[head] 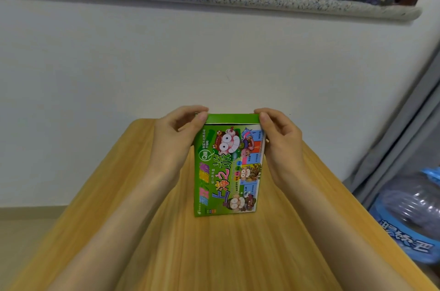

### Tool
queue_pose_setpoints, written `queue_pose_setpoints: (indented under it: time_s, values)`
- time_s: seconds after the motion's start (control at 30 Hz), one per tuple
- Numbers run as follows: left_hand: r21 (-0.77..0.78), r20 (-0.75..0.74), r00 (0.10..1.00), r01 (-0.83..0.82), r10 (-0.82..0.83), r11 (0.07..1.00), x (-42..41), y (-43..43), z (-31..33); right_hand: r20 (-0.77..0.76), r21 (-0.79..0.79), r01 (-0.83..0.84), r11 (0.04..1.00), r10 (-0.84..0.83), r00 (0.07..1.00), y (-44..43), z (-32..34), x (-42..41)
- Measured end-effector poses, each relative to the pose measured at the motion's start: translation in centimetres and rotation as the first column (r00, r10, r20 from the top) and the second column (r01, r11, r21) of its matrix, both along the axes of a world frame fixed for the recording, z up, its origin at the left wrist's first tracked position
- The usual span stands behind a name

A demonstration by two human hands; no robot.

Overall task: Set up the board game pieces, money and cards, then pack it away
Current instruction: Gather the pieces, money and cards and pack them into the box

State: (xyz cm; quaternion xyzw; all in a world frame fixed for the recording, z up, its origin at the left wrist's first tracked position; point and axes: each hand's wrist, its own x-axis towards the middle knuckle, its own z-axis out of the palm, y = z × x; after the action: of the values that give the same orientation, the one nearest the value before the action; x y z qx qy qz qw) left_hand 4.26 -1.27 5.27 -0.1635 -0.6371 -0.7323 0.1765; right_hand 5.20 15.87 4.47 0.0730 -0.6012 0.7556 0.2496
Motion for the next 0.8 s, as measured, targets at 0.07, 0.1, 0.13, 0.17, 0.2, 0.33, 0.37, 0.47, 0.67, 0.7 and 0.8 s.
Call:
queue_pose_setpoints:
  time_s: [0.07, 0.1, 0.13, 0.17, 0.2, 0.33, 0.37, 0.47, 0.67, 0.7, 0.8]
  values:
    - [-0.024, -0.028, 1.0, -0.013, 0.013, 1.0, 0.0, -0.1, 0.1, 0.01, -0.001, -0.022, 1.0, 0.022, 1.0, 0.1, 0.1, -0.2]
    - [-0.027, -0.034, 0.999, -0.011, 0.01, 1.0, 0.0, -0.1, 0.1, 0.008, -0.003, -0.037, 0.999, 0.037, 0.999, 0.2, 0.1, -0.2]
    - [-0.029, -0.037, 0.999, -0.006, 0.005, 1.0, 0.0, -0.2, 0.0, 0.004, -0.001, -0.05, 0.999, 0.05, 0.999, 0.2, 0.0, -0.2]
    - [-0.034, -0.038, 0.999, 0.004, -0.005, 0.999, 0.0, -0.3, -0.1, -0.004, 0.007, -0.06, 0.998, 0.06, 0.998, 0.3, 0.0, -0.3]
    - [-0.041, -0.038, 0.999, 0.02, -0.022, 0.999, 0.0, -0.4, -0.2, -0.013, 0.019, -0.071, 0.997, 0.071, 0.997, 0.4, -0.1, -0.3]
    - [-0.11, -0.049, 0.992, 0.11, -0.116, 0.988, -0.3, -1.1, -0.4, -0.029, 0.063, -0.141, 0.988, 0.143, 0.989, 1.0, 0.0, -0.2]
    - [-0.13, -0.054, 0.989, 0.131, -0.139, 0.983, -0.4, -1.3, -0.5, -0.024, 0.077, -0.163, 0.984, 0.165, 0.986, 1.2, 0.0, -0.1]
    - [-0.165, -0.07, 0.979, 0.179, -0.193, 0.97, -0.6, -1.8, -0.9, -0.009, 0.123, -0.21, 0.97, 0.213, 0.977, 1.9, 0.0, -0.1]
    - [-0.167, -0.148, 0.952, 0.244, -0.269, 0.955, -1.1, -2.2, -1.1, 0.028, 0.221, -0.217, 0.951, 0.217, 0.976, 2.6, 0.7, 0.0]
    - [-0.178, -0.155, 0.95, 0.244, -0.272, 0.953, -1.1, -2.2, -1.0, 0.03, 0.256, -0.215, 0.942, 0.215, 0.976, 2.6, 1.0, 0.2]
    - [-0.211, -0.131, 0.951, 0.25, -0.281, 0.945, -1.0, -2.2, -1.2, 0.046, 0.349, -0.185, 0.919, 0.18, 0.983, 2.1, 1.7, 0.5]
